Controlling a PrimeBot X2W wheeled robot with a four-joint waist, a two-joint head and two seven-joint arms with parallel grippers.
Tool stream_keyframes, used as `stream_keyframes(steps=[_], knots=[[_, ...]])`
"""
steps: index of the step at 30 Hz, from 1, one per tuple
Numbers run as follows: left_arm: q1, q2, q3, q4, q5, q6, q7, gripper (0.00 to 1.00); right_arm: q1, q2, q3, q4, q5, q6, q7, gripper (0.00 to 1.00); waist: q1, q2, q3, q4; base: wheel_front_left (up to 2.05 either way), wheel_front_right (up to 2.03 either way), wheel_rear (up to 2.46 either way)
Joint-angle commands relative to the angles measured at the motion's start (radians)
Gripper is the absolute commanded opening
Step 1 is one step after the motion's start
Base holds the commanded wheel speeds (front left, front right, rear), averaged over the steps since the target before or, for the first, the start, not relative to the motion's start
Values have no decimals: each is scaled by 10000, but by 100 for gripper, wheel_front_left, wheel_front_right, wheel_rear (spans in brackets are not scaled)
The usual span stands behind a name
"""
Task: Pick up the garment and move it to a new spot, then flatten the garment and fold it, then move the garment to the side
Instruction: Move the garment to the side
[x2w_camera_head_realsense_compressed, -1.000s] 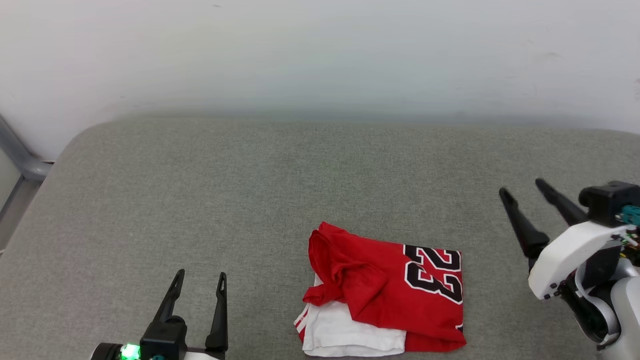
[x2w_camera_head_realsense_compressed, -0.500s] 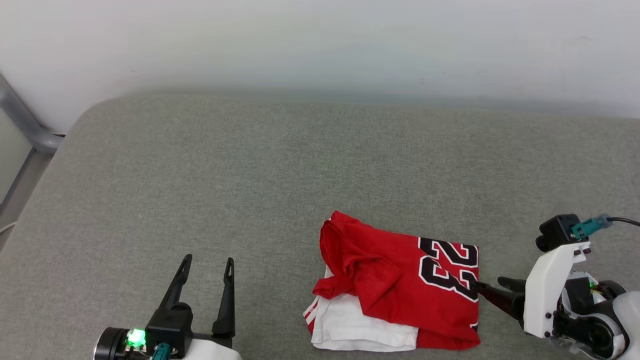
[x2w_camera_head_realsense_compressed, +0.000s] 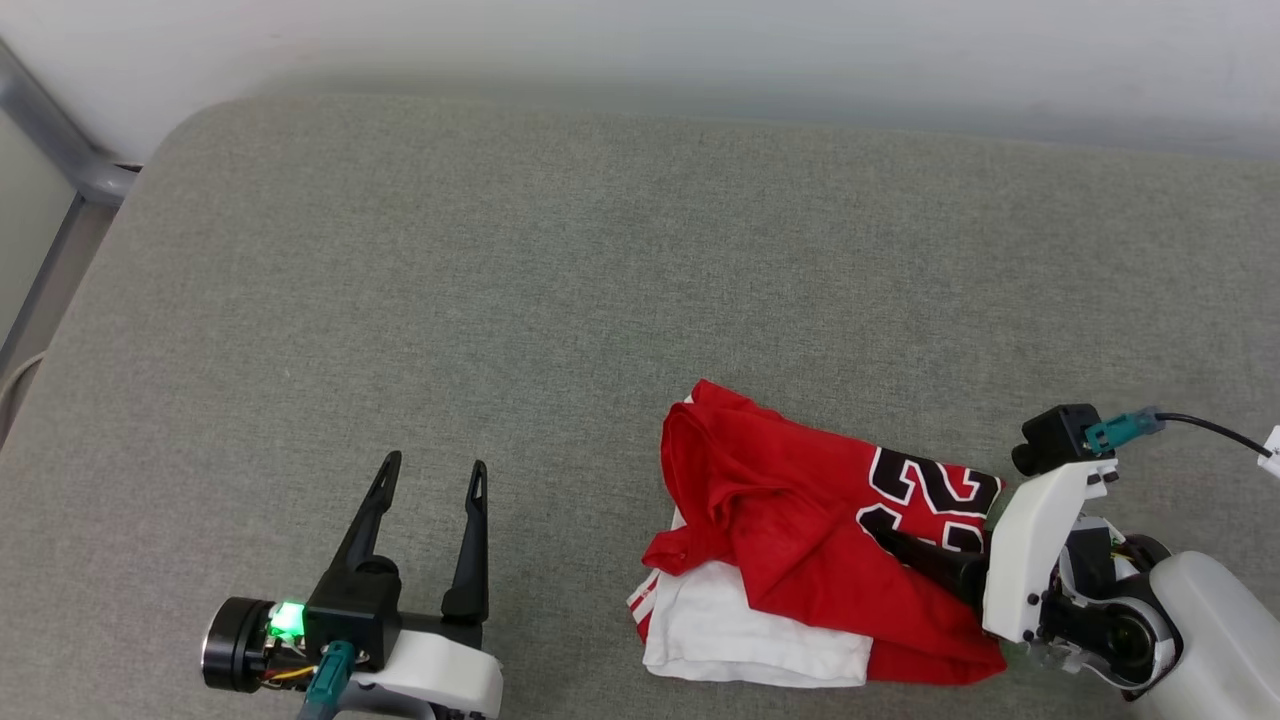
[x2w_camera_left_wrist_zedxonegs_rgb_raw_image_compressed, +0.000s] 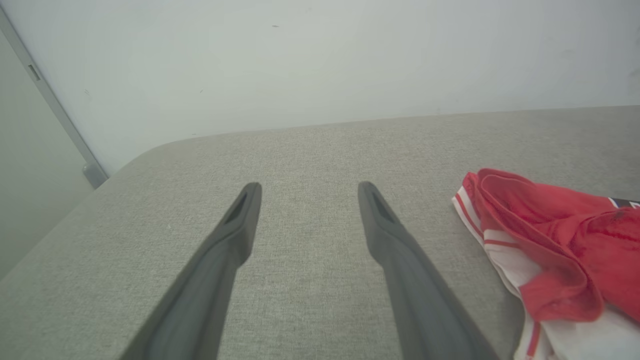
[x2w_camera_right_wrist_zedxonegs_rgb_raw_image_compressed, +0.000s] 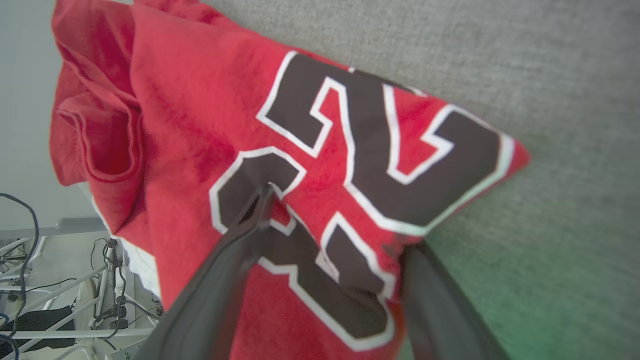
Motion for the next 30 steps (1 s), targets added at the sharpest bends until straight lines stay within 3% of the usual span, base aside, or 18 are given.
stream_keyframes(steps=[1, 3, 5, 17, 24, 30], knots=[[-139, -36, -37, 5, 32, 11, -26, 100, 125, 112, 293, 244, -42, -17, -97, 100, 0, 0, 102, 71, 0, 0, 0], [-196, -52, -64, 28, 30, 15, -26, 100, 25, 54, 538, 262, -41, -19, -378, 100, 0, 0, 137, 94, 0, 0, 0], [-215, -63, -69, 52, 16, 29, -26, 100, -94, -122, 672, 243, -115, -20, -811, 0, 0, 0, 144, 100, 0, 0, 0], [205, -82, 31, 37, -5, 119, -26, 100, -833, -1412, 1473, -1329, -335, -14, -2473, 0, 0, 0, -284, -733, 0, 0, 0], [211, 36, 240, -124, -51, 120, -26, 100, -1267, -2466, 1753, -2373, -1006, -16, -2553, 0, 0, 0, -276, -1869, 0, 0, 0], [-10, 88, 217, -293, 70, 121, -26, 100, -1536, -3254, 1398, -2791, -1265, -14, -2408, 0, 0, 0, 44, -2743, 0, 0, 0]])
